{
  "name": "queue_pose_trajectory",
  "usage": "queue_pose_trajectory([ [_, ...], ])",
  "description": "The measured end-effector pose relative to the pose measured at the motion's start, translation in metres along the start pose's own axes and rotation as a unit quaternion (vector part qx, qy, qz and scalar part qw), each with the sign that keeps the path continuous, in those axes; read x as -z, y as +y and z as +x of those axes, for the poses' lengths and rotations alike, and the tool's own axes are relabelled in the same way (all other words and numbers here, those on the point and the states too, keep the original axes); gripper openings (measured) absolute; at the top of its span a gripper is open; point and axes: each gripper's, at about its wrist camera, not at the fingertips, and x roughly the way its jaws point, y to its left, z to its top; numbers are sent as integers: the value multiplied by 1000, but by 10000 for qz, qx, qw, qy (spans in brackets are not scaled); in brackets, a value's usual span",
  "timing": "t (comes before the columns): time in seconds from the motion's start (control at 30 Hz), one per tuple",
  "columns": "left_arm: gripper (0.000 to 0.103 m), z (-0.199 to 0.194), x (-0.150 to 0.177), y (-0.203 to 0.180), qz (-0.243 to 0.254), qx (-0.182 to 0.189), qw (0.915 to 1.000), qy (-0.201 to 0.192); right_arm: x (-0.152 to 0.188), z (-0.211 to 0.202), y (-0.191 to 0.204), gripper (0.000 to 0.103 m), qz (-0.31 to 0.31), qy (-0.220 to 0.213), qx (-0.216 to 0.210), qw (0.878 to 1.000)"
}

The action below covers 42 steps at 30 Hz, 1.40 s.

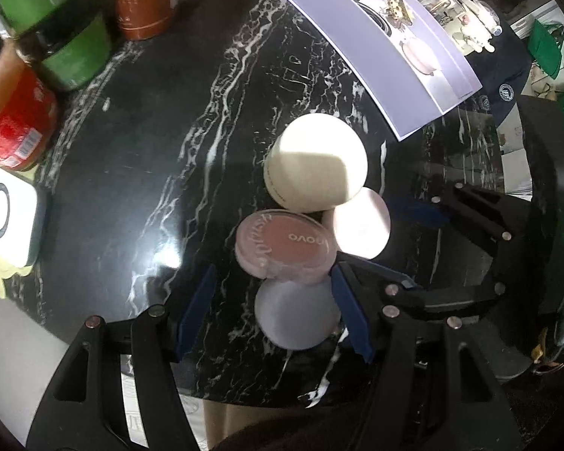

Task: Organize objects
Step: 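Grasp the pink compact with the left tool while the right tool grasps the pink puff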

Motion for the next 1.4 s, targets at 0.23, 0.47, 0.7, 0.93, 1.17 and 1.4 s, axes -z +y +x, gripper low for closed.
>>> queue_pose_trajectory([
  [0.23, 62, 8, -10, -2, 86, 43, 9999, 49, 7, -3, -12, 52, 162, 2, 32, 9999],
  [0.47, 55, 15, -15, -4, 74, 63, 9998, 148, 10, -7, -23, 52, 322, 23, 79, 9994],
  [0.7, 32, 19, -17, -17, 418, -285, 9986, 166, 16, -9, -25, 52, 459, 9, 103, 9989],
  [0.93, 25, 14, -19, -21, 523, -296, 9982, 81, 29, -15, -34, 52, 721, -41, 144, 9973],
  [1.17, 25, 11, -23, -11, 319, -87, 9994, 63, 40, -16, -41, 52, 985, -48, 100, 9951],
  [1.4, 25, 2, -23, -1, 245, 28, 9997, 28, 38, -17, -36, 52, 979, -66, 59, 9952],
])
